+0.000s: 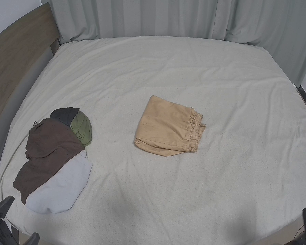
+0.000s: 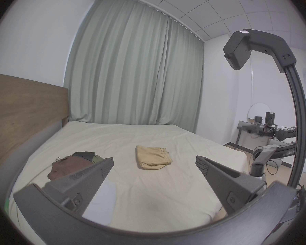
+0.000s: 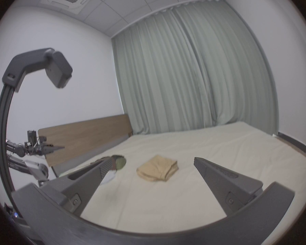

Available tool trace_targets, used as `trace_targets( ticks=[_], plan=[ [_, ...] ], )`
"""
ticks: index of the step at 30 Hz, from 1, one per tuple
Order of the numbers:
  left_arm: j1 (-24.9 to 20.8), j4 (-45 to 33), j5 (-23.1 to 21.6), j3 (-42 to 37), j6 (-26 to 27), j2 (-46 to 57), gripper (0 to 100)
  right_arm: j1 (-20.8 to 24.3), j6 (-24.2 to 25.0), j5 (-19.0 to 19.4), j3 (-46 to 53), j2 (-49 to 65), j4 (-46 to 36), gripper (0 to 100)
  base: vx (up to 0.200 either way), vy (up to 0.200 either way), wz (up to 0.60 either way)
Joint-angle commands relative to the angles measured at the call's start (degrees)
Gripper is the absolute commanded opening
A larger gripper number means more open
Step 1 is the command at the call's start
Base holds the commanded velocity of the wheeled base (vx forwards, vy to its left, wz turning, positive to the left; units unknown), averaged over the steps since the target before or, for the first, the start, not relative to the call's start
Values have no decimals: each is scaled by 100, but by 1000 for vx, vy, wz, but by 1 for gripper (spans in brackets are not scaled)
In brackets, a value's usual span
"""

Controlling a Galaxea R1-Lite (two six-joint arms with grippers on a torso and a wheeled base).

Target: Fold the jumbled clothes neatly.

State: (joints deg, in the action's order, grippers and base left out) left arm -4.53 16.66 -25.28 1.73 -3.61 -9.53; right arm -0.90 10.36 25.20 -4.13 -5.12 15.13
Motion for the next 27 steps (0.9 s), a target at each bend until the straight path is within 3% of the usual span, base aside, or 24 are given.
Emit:
trace_targets(
  ticks=[1,4,7,9,13,16,17,21,27],
  plan=[
    [260,-234,59,-173,44,549,100,90,-518,135,413,512,-722,100,0,0,0],
    [462,-779,41,-173,53,953,100,90,-1027,91,413,512,-1179,100,0,0,0],
    [462,-1245,94,-173,273,953,100,73,-1063,-182,413,512,-1144,100,0,0,0],
    [462,-1253,182,-173,273,953,100,73,-1115,-938,413,512,-1153,100,0,0,0],
    [462,-1253,454,-173,229,953,100,90,-1036,-1579,413,512,-1214,100,0,0,0],
    [462,-1253,656,-173,229,953,100,81,-948,-2608,413,512,-1390,100,0,0,0],
    [462,-1253,762,-173,203,953,100,81,-940,-2713,413,512,-1548,100,0,0,0],
    [462,-1253,1570,-173,18,953,100,81,-931,-2616,413,512,-1513,100,0,0,0],
    [462,-1297,2054,-173,-167,953,100,99,-931,-2564,413,512,-1504,100,0,0,0]
  ],
)
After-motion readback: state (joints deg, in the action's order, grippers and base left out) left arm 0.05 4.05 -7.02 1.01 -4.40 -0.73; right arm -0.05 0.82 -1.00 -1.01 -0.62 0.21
